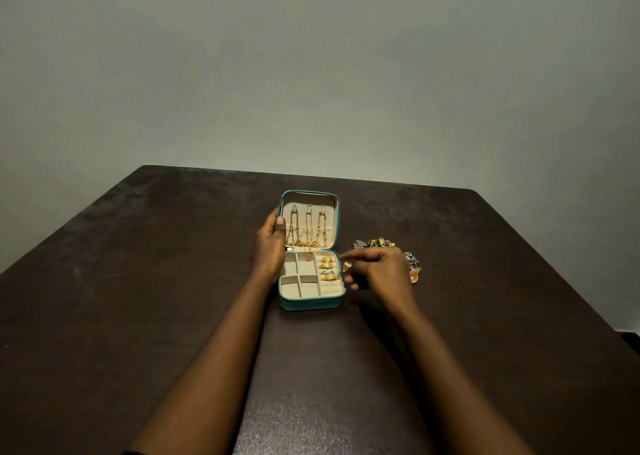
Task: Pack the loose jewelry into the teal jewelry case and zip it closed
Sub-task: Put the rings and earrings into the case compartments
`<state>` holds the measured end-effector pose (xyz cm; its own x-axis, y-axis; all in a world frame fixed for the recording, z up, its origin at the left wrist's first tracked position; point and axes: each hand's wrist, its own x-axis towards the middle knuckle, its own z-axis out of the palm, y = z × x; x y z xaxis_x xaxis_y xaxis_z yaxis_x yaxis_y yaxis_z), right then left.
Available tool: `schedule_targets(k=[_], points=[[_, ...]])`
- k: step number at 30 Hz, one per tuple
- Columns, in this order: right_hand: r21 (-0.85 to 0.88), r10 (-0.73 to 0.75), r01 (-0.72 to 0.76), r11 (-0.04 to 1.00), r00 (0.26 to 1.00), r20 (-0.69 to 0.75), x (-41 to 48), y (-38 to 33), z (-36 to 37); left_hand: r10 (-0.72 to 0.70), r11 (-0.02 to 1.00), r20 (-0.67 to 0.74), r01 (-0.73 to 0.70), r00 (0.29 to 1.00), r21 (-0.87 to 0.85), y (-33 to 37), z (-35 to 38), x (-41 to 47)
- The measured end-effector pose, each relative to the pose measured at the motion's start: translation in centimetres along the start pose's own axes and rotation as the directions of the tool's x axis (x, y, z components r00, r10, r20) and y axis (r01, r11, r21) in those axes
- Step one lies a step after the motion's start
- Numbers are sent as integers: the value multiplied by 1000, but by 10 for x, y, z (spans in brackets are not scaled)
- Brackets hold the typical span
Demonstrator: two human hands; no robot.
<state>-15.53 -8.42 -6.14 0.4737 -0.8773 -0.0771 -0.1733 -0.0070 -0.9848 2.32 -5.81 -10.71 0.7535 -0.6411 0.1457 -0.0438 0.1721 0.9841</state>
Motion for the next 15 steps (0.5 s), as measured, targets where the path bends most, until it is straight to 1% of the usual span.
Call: schedule_targets(k=[3, 8, 9, 12, 15], points=[[43, 37, -38, 998, 999, 18, -3, -1, 6, -1, 1000, 0, 1, 1000, 5, -1, -1, 0], [127, 49, -52, 991, 998, 32, -2, -1, 8, 4, 1000, 0, -4, 1000, 13, -1, -1, 0], [114, 46, -50, 992, 998, 44, -2, 0, 7, 2, 1000, 0, -2, 1000, 13, -1, -1, 0], [-60, -24, 28, 998, 998, 59, -1, 3, 4, -9, 1000, 2, 9, 1000, 1, 0, 0, 0], [-64, -61, 68, 996, 993, 102, -1, 2, 6, -5, 1000, -6, 5, 1000, -6, 1, 0, 0]])
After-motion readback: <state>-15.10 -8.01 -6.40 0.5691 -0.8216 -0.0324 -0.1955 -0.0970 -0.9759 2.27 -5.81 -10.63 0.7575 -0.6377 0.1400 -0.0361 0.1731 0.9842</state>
